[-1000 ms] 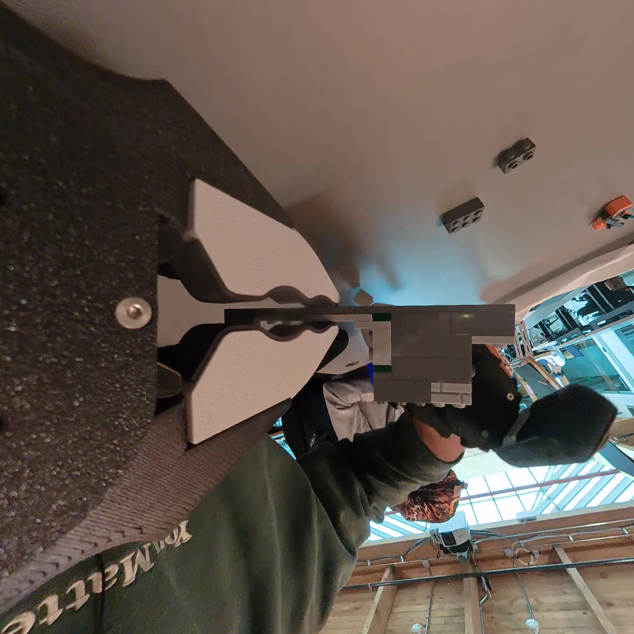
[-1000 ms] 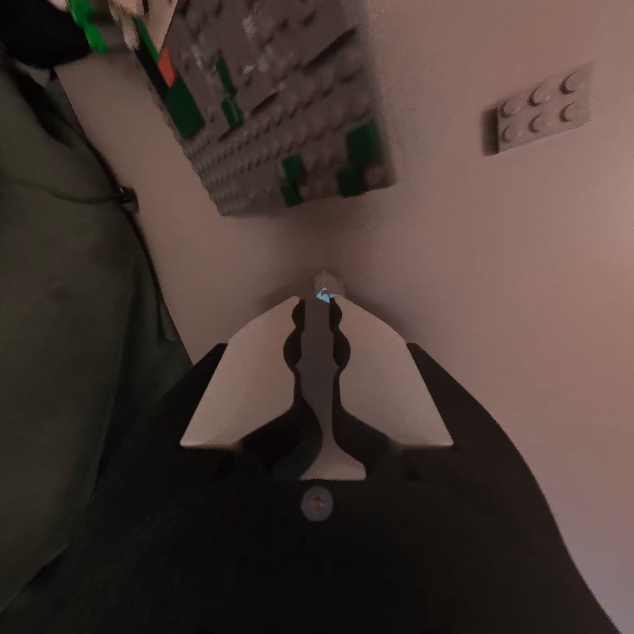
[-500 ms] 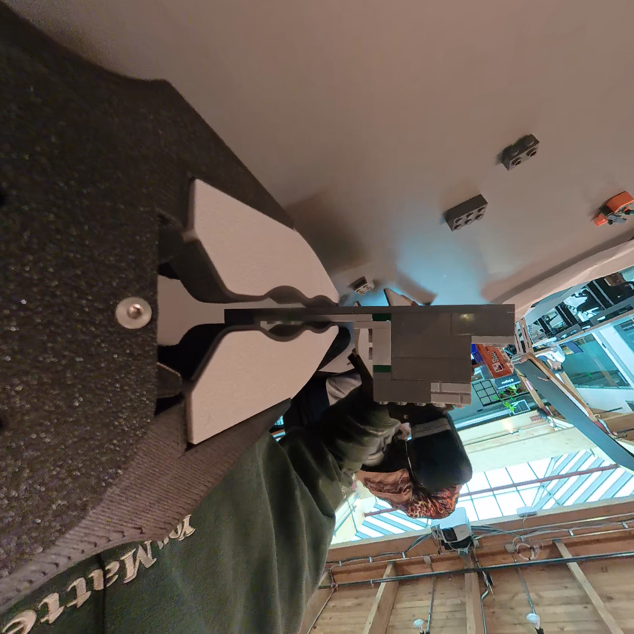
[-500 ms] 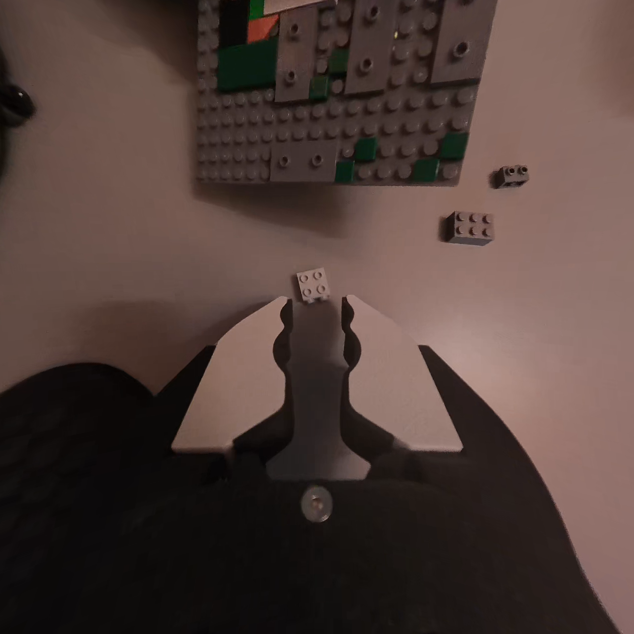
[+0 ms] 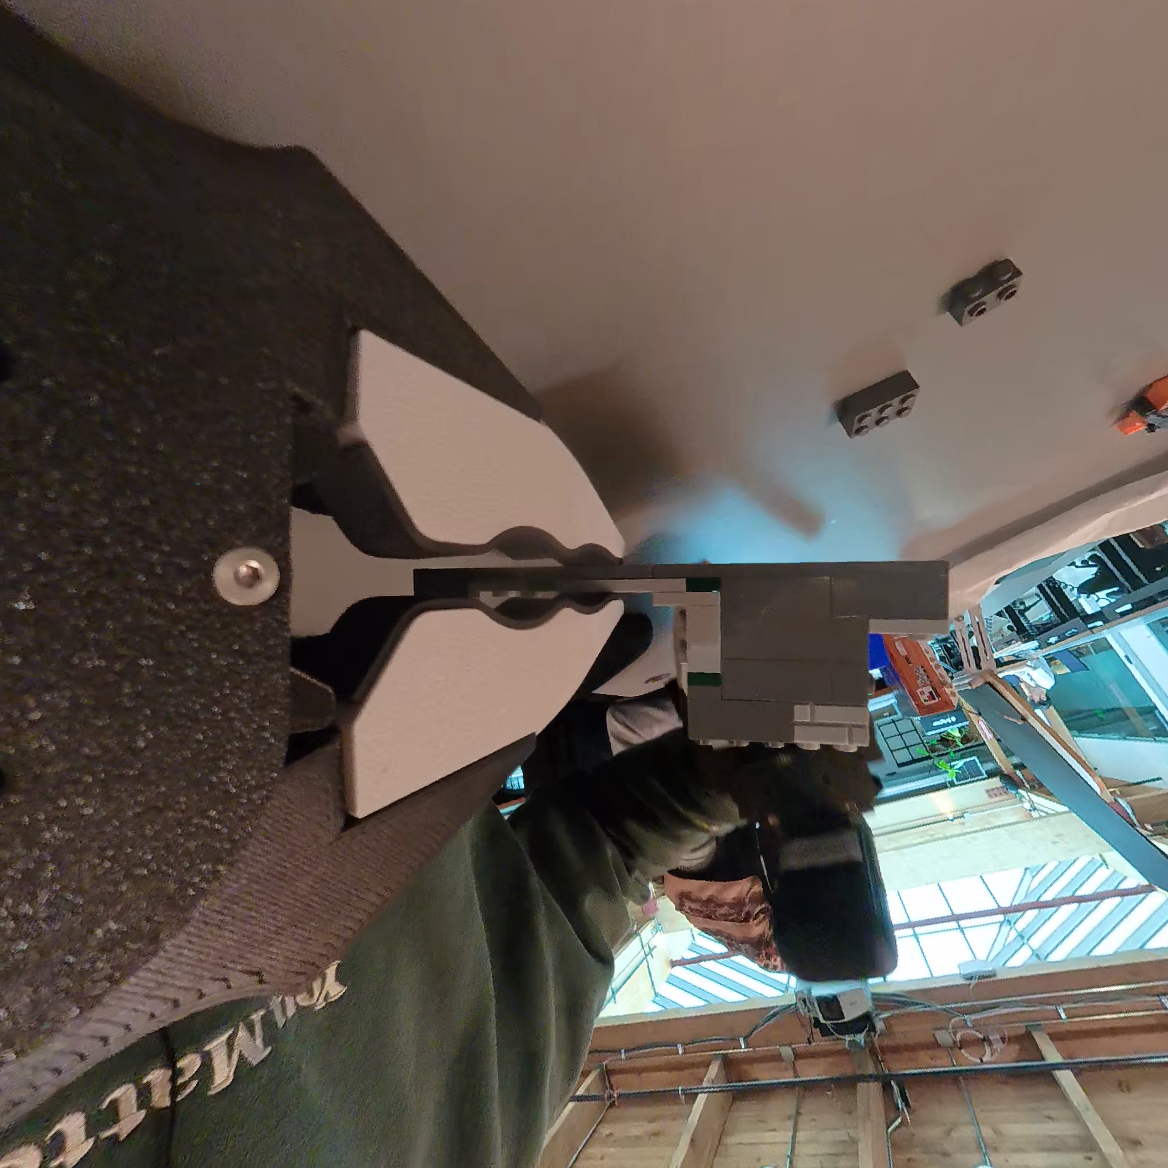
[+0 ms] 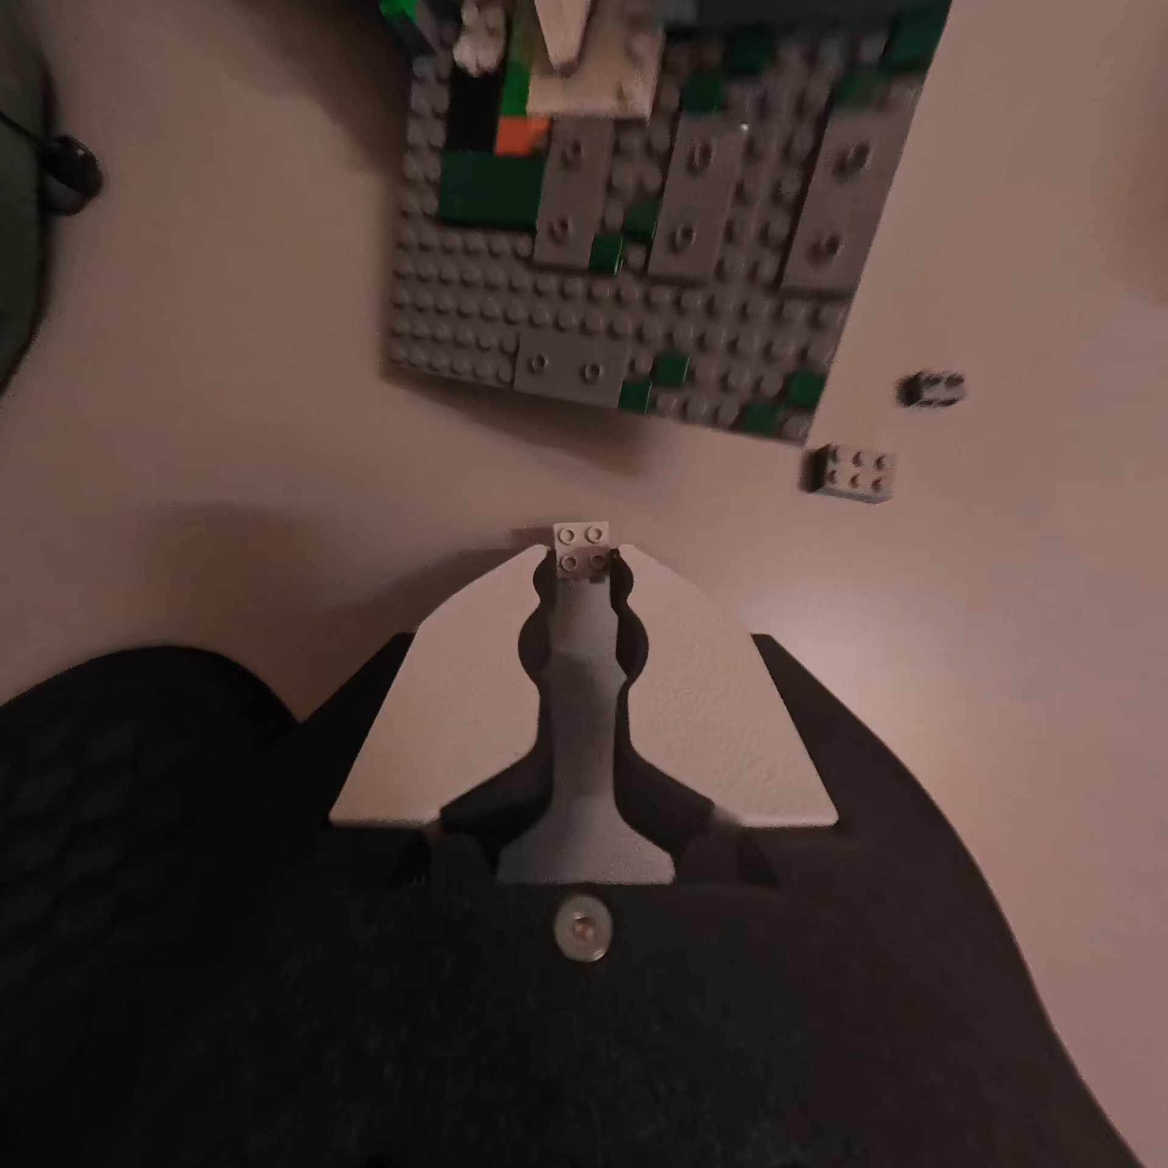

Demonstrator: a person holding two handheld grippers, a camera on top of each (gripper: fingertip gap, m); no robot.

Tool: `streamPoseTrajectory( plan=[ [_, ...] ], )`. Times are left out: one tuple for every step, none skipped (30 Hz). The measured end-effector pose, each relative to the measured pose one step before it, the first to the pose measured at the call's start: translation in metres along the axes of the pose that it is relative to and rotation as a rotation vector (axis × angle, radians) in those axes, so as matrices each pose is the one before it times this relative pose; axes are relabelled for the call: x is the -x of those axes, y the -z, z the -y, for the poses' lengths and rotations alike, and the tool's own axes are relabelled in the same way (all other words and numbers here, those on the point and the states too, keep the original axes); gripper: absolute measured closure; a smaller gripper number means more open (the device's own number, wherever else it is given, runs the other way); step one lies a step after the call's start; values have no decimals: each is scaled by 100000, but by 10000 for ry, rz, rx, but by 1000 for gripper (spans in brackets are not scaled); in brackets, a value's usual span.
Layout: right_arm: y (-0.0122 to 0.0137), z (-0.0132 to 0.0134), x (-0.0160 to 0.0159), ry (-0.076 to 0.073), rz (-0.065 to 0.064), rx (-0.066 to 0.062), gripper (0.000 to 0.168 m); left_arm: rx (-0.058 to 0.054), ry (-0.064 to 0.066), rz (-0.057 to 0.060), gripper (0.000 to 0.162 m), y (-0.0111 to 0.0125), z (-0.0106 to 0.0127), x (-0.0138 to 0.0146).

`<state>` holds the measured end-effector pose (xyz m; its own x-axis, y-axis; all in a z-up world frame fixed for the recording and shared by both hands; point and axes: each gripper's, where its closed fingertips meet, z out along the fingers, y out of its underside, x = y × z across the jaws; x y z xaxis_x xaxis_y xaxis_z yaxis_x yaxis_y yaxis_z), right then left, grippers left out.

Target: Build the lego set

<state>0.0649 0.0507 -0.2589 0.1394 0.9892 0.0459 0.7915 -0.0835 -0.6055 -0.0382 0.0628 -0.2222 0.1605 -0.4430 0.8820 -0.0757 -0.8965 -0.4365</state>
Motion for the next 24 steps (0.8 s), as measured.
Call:
streamPoseTrajectory(
  plan=[
    [747,616,-160,317,-100,181,153,86,84,-23,156,-113,-116,-15],
    [769,607,-223,386,-134,283,153,85,143,-86,156,-157,-125,-64],
    [731,583,-266,456,-170,363,153,91,140,-62,156,-177,-157,-13],
    [662,635,-281,517,-180,348,153,75,103,-26,156,-195,-142,35],
    [550,659,-216,531,-123,349,153,94,155,-85,156,-197,-168,-40],
    [413,641,-197,542,-100,369,153,122,221,-156,156,-203,-207,-119],
    [295,612,-181,589,-100,385,153,125,224,-132,156,-223,-235,-80],
    [194,628,-176,642,-102,364,153,126,201,-88,156,-225,-275,-18],
    [143,679,-171,659,-82,311,153,133,258,-115,156,-241,-305,-19],
    [120,676,-155,627,-31,286,152,128,315,-131,156,-229,-302,-24],
    [139,654,-152,582,25,252,152,105,293,-66,156,-221,-253,59],
    [145,645,-207,545,33,179,152,74,266,-16,156,-179,-202,116],
    [123,636,-233,516,42,117,152,64,240,-43,156,-148,-171,37],
    [39,554,-224,490,51,100,152,44,226,-48,156,-129,-145,5],
    [-65,363,-239,481,1,143,152,32,175,-8,156,-111,-128,29],
    [-138,190,-263,466,-45,172,152,12,112,34,156,-79,-108,63],
    [-168,120,-189,398,-25,142,152,-19,130,13,156,-45,-71,61],
    [-159,117,-87,299,27,93,152,-28,151,5,156,-47,-63,77],
    [-131,139,-31,209,48,43,152,-57,117,16,156,-32,-7,103],
    [-133,113,-30,166,30,43,152,-85,105,12,156,-11,26,103],
    [-148,58,-48,158,-5,83,152,-83,122,-28,156,-39,30,46],
    [-157,-7,-72,153,-21,117,152,-41,107,-54,156,-52,-2,-22],
    [-165,-34,-42,131,-3,113,152,-47,51,-25,156,-66,12,-25],
    [-184,-53,-10,90,38,104,152,-47,30,-11,155,-79,36,-22]
  ],
)
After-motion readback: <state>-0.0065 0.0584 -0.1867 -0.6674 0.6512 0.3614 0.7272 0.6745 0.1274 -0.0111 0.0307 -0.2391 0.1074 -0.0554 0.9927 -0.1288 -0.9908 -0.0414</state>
